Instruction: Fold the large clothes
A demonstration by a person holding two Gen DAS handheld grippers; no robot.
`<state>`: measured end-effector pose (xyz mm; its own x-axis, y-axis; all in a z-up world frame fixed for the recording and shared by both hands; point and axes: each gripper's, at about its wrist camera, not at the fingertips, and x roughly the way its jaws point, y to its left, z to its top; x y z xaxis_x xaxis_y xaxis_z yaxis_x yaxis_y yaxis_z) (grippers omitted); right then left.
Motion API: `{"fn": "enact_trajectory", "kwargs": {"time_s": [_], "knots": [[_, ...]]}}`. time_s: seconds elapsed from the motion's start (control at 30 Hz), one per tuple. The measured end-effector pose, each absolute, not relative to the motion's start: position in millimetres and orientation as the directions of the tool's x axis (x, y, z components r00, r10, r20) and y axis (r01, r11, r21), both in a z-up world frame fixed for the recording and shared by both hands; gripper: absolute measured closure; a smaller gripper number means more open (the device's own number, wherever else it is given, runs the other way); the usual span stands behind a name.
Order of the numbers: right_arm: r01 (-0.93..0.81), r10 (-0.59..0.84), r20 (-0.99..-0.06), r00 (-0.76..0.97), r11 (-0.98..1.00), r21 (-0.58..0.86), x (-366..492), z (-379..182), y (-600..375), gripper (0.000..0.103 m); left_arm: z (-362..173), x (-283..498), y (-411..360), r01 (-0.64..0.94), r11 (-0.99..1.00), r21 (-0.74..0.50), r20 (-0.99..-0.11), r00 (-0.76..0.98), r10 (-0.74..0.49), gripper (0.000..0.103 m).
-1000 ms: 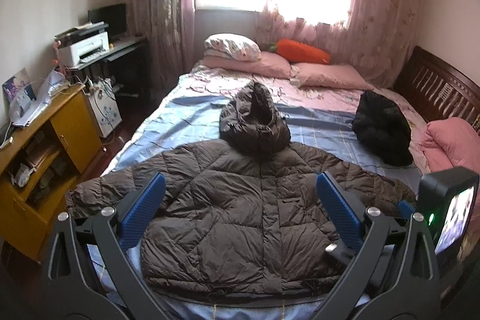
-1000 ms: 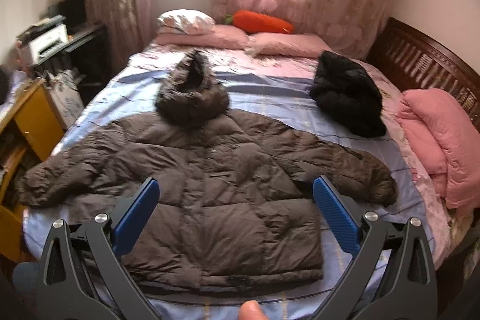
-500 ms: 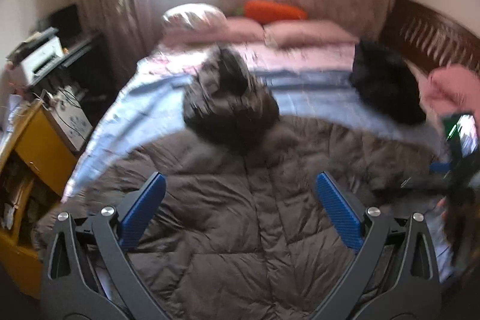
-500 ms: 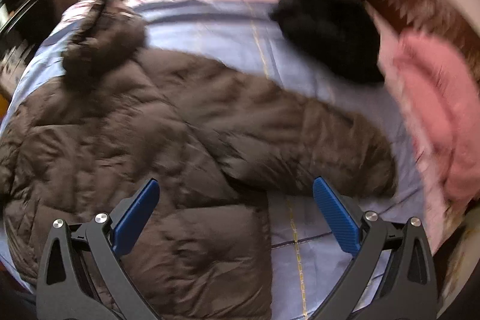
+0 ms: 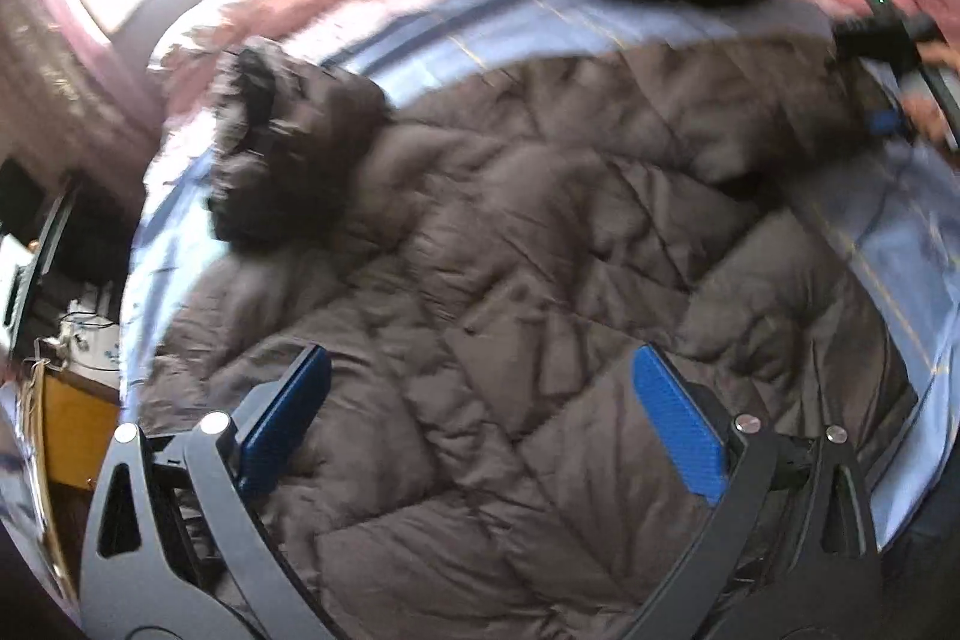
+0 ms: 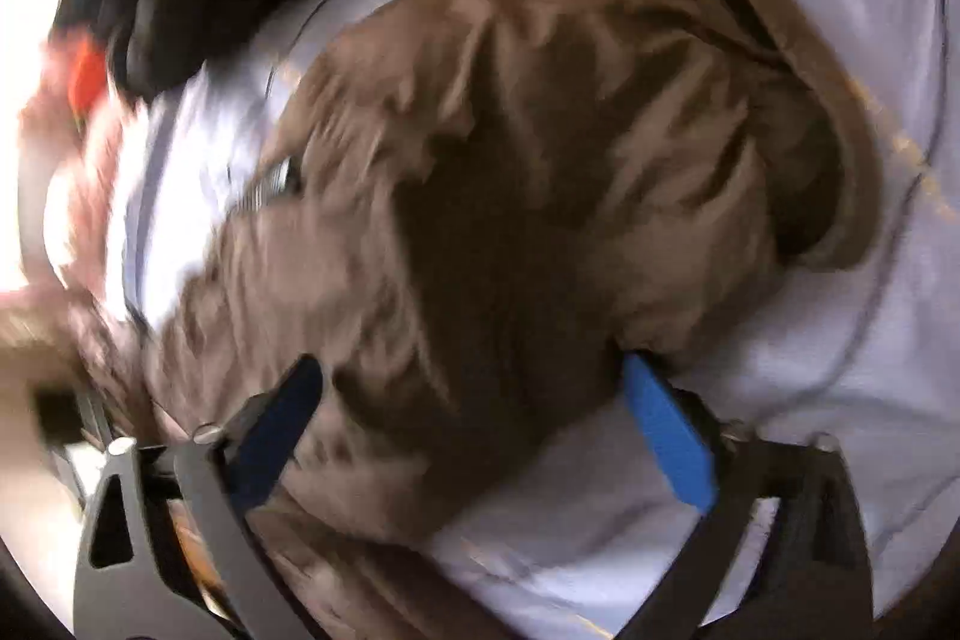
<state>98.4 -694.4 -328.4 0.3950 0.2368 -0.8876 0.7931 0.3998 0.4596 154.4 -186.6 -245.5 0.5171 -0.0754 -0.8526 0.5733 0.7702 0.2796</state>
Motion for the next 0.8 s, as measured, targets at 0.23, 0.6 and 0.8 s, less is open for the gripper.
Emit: {"fn": "enact_trajectory", "kwargs": {"time_s": [0.23, 0.6, 0.8], "knots": [[0.671, 0.086, -0.795, 0.601, 0.485, 0.56, 124.7, -284.1, -698.6, 0.085, -287.8, 175.3, -188.3, 0.573, 0.814, 0.093, -0.953, 0.288, -0.093, 0.002], [0.774, 0.039, -0.818, 0.574, 0.3, 0.557, 87.3, -285.4, -731.0, 0.002, -271.8, 192.4, -158.1, 0.457, 0.889, -0.011, -0.953, 0.265, -0.148, 0.002], [0.804, 0.145, -0.808, 0.571, 0.1, 0.586, 53.9, -318.7, -746.3, 0.002, -270.7, 188.3, -164.7, 0.474, 0.88, 0.011, -0.954, 0.269, -0.133, 0.002]]}}
